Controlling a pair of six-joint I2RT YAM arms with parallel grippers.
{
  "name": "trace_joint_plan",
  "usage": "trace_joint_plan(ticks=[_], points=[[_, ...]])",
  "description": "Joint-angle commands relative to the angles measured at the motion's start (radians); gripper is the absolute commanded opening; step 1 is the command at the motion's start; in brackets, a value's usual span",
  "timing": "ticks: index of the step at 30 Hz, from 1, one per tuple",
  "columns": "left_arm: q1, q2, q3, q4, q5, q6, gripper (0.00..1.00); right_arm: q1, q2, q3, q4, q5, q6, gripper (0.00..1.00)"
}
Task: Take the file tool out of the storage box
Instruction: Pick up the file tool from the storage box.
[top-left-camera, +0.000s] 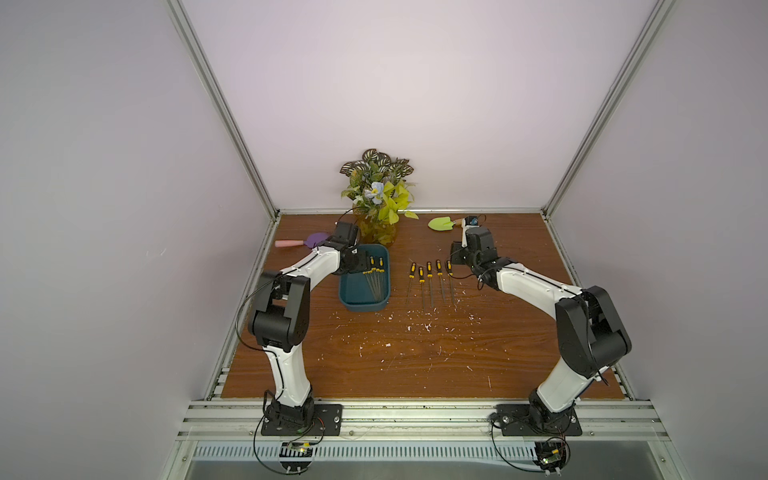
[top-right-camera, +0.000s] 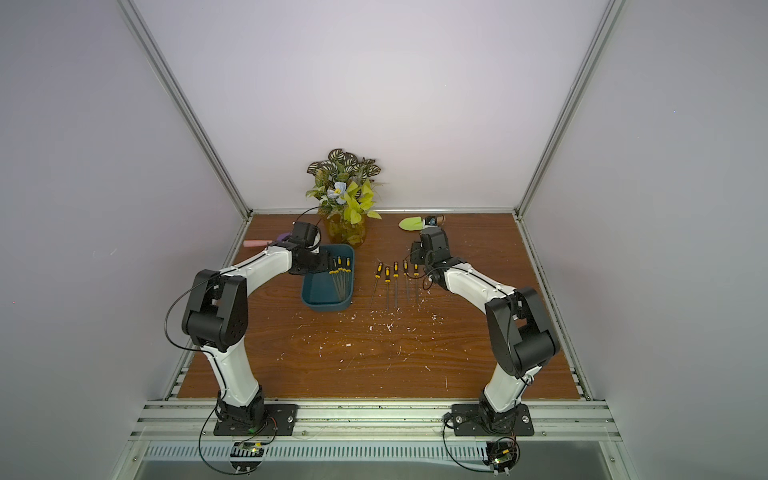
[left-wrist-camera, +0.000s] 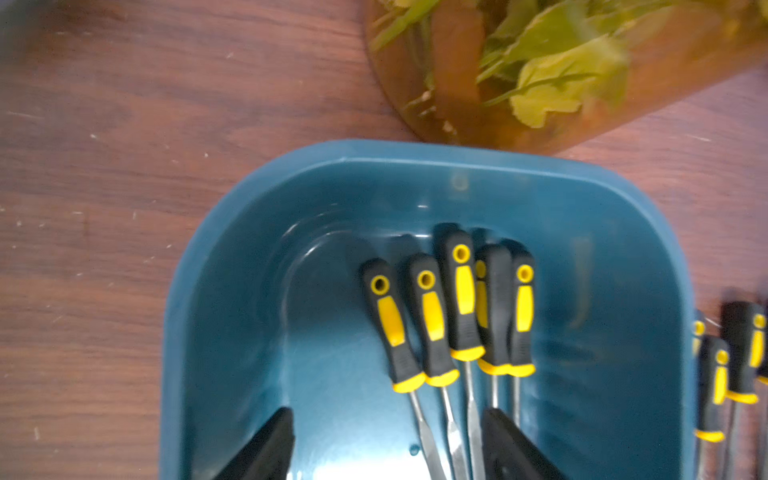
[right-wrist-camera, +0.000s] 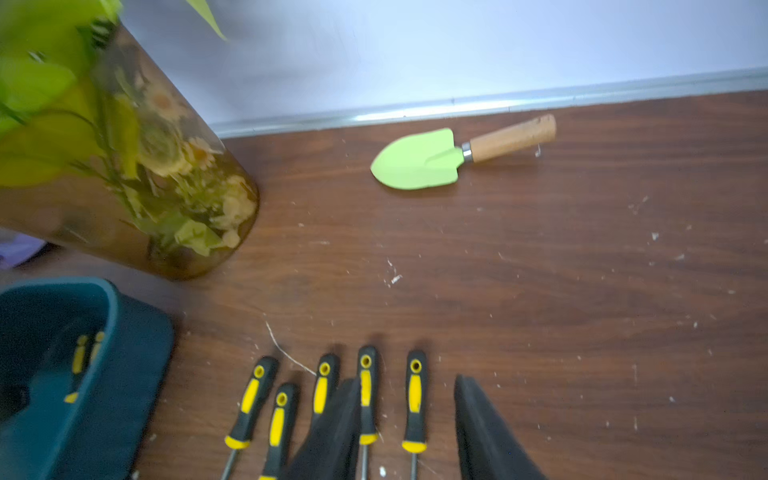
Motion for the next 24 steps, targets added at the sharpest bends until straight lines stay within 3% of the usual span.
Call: trace_joint_plan(ticks=[1,22,24], points=[[-0.005,0.024,0.046,-0.043,-0.03,-0.014,0.71,-0.012,-0.025,-0.02,0.01,0.001,0.01,0.42],[-0.009,0.181,0.179,-0.065,-0.072,-0.04,0.54,-0.063,-0.038,-0.062,0.002,-0.047,-0.002,0.43],[-0.01,0.188,0.184,-0.067,-0.078,-0.04,0.43,-0.068,-0.04,-0.067,0.002,-0.052,-0.003,0.43]])
